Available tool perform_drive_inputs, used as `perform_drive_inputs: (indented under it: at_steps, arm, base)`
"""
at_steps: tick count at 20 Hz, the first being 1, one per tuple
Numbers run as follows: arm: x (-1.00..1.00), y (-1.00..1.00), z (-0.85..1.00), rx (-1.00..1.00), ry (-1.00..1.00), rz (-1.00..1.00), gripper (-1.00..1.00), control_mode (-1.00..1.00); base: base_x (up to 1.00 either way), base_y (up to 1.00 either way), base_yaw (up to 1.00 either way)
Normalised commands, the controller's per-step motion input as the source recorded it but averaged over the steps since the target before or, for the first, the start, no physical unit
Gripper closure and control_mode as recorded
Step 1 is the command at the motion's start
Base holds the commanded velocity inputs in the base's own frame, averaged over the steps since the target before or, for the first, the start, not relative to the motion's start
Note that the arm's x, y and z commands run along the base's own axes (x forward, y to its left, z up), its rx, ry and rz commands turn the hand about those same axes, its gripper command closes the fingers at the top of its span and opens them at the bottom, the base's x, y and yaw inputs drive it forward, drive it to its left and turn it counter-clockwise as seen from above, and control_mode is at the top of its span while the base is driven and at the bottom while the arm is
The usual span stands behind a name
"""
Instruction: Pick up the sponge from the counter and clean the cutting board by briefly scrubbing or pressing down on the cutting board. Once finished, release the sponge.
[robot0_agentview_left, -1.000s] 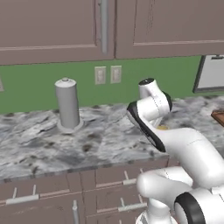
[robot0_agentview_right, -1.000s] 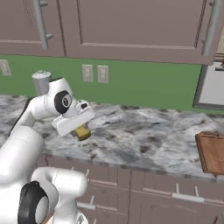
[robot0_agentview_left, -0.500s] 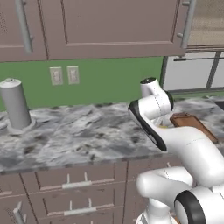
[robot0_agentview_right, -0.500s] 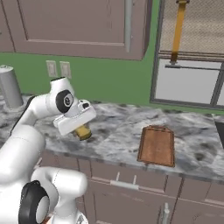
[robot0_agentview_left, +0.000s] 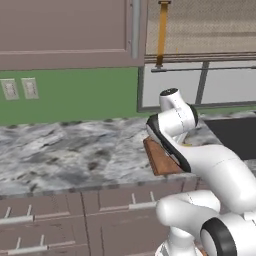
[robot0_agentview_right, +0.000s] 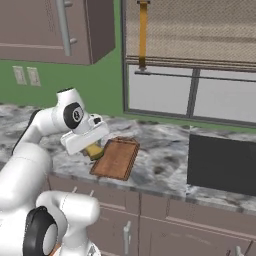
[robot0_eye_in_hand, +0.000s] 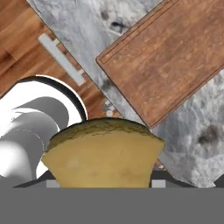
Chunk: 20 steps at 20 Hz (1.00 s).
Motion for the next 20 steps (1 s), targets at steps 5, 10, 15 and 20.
perform_drive_inputs:
  at_steps: [5,10,15,20]
  arm:
    - [0.0,0.0,0.0,0.0,0.0,0.0,1.0,1.0]
    - [0.0,0.0,0.0,0.0,0.0,0.0,1.0,1.0]
    - [0.28,0.09,-0.64,-0.1,0.07,0.22,1.0,-1.0]
    - [0.28,0.32,-0.9,-0.25,0.2,0.4,1.0,-1.0]
  base:
    - [0.62,-0.59,-0.02]
    - [0.7,-0.28,0.16]
    - [0.0,0.0,0.0]
    - [0.0,0.0,0.0]
